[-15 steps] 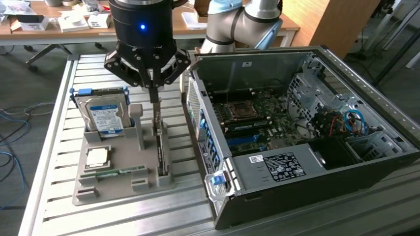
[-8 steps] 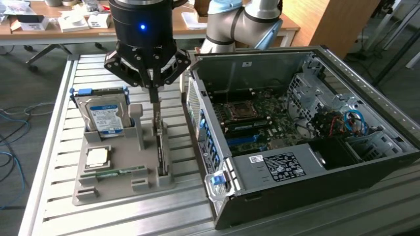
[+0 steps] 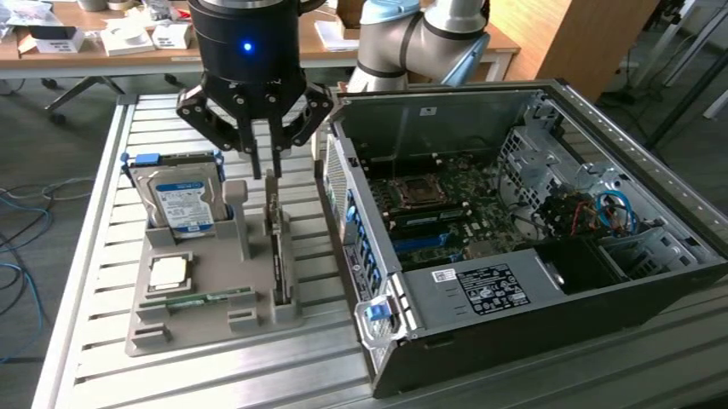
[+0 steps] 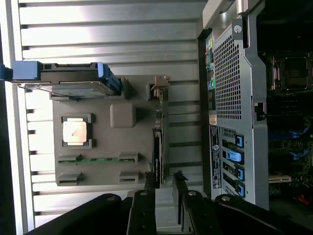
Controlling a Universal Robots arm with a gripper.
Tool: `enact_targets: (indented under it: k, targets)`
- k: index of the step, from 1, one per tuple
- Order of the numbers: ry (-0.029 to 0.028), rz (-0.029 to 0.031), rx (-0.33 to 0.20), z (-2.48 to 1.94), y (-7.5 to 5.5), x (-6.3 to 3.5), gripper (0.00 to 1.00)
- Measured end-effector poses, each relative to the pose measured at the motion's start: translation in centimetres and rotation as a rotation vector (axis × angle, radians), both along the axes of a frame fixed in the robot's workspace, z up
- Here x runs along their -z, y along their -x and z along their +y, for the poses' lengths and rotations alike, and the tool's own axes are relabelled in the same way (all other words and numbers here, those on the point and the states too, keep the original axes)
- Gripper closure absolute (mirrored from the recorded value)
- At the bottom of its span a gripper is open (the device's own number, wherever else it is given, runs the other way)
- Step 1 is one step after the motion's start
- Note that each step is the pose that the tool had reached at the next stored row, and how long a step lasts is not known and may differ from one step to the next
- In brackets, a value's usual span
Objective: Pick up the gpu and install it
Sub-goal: 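Pick up the gpu and move the gpu toward the slot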
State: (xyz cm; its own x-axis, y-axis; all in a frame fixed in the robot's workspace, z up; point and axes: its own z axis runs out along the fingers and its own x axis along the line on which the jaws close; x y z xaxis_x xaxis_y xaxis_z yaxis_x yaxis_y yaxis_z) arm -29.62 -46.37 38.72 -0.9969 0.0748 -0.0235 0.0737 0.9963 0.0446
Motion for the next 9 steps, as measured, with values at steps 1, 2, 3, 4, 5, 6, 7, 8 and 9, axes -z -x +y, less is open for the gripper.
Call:
enact_targets:
  k: [1,2,3,4,5,6,7,8,9]
  targets:
    - [0.0,0.0,0.0,0.0,0.0,0.0,0.71]
    - [0.0,0.0,0.0,0.0,0.0,0.0,0.65]
    - [0.0,0.0,0.0,0.0,0.0,0.0,0.65]
    - [0.0,0.0,0.0,0.0,0.0,0.0,0.59]
    - [0.0,0.0,0.0,0.0,0.0,0.0,0.53]
    - [0.0,0.0,0.0,0.0,0.0,0.0,0.53]
    - [0.0,0.0,0.0,0.0,0.0,0.0,0.47]
    - [0.0,0.0,0.0,0.0,0.0,0.0,0.47]
    - [0.0,0.0,0.0,0.0,0.0,0.0,0.47]
